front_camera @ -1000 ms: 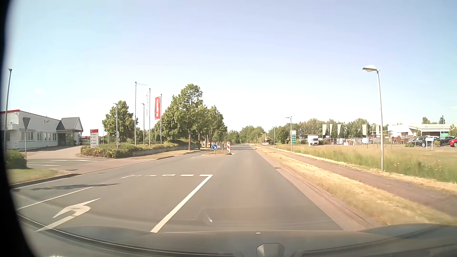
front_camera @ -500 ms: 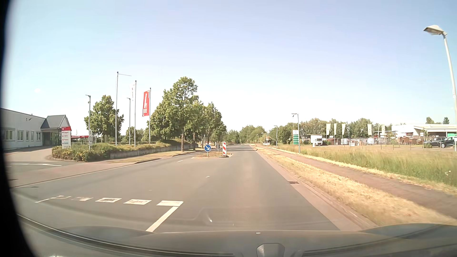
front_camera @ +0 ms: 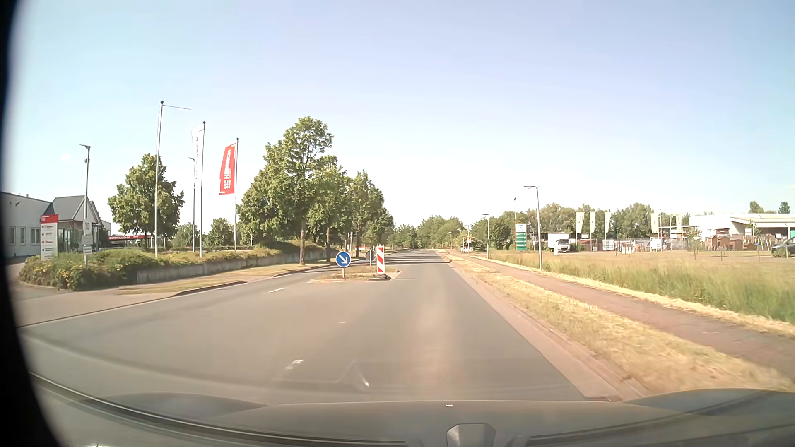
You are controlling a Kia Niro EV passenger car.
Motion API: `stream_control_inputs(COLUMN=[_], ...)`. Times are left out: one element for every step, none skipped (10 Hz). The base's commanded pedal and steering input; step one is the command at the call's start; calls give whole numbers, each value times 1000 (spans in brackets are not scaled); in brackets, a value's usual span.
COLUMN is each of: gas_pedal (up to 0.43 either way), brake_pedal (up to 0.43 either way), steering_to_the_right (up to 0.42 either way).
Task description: Follow the waypoints while adhering to traffic rules and regulations
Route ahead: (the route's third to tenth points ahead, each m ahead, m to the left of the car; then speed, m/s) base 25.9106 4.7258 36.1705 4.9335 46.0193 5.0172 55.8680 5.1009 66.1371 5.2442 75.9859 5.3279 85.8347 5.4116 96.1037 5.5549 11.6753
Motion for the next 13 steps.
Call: stream_control_inputs(gas_pedal=[197, 197, 197, 197, 197, 197, 197, 189, 169, 157, 157, 157, 157], brake_pedal=[6, 6, 6, 6, 6, 6, 6, 6, 6, 6, 6, 6, 6], steering_to_the_right=[1, 1, 1, 1, 1, 1, 1, 1, 1, 1, 1, 1, 1])
